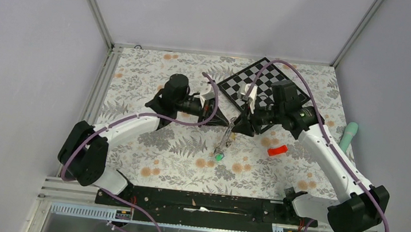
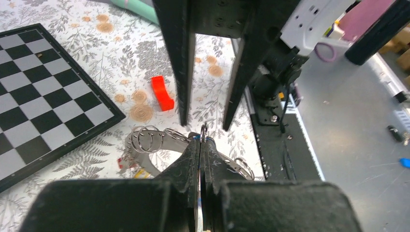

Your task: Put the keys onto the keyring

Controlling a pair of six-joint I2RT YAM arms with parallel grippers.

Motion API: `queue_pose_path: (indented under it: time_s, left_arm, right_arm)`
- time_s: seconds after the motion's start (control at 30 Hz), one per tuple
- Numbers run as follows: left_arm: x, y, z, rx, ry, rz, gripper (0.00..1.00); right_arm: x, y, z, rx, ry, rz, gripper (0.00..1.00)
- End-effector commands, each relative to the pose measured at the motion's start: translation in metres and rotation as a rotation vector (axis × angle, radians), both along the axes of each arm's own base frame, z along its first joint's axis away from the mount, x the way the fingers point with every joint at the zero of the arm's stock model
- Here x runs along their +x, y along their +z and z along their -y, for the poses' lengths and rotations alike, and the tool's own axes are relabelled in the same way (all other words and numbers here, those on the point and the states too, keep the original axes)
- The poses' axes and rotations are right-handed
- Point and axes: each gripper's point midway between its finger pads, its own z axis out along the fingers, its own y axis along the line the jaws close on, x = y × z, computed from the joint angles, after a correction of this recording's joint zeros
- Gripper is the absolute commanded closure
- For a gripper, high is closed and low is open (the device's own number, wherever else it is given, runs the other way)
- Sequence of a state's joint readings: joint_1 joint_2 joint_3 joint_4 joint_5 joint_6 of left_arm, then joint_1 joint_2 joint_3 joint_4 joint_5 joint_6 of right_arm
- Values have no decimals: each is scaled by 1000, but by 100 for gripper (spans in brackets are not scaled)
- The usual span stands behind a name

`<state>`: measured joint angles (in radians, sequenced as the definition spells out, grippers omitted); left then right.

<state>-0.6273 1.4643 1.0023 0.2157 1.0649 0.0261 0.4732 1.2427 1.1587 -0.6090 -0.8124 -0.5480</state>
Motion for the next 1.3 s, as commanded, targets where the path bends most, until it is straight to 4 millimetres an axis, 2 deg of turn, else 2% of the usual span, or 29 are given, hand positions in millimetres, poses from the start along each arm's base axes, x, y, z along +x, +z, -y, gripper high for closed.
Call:
queue_pose_path:
  time_s: [0.0,0.23,0.37,0.6,0.77,0.83,0.93,1.03,1.27]
  left_arm:
    - [-19,67,-5,-237,-60,57,100]
    - [-21,67,-6,-274,-49,10,100]
    - [-20,68,-6,-279,-39,9,100]
    - [-15,70,-7,-289,-17,7,100]
    - [-11,73,-8,-314,-1,-9,100]
    - [-12,75,-8,-320,-3,-14,100]
    - [-11,74,-7,-320,-4,-19,100]
    - [-11,71,-7,-316,0,-20,100]
    - [-10,66,-7,-305,6,-22,100]
  right_arm:
    - [5,43,-1,144,-12,18,57]
    - [-1,43,-2,191,12,-24,66]
    - [-6,39,-3,203,30,-44,76]
    - [-9,33,-3,204,40,-61,100]
    - [-9,27,-4,211,34,-88,100]
    - [-8,26,-5,213,28,-97,94]
    - [-4,31,-4,207,11,-74,72]
    - [-3,42,-3,204,7,-41,58]
    - [0,60,-2,213,10,3,54]
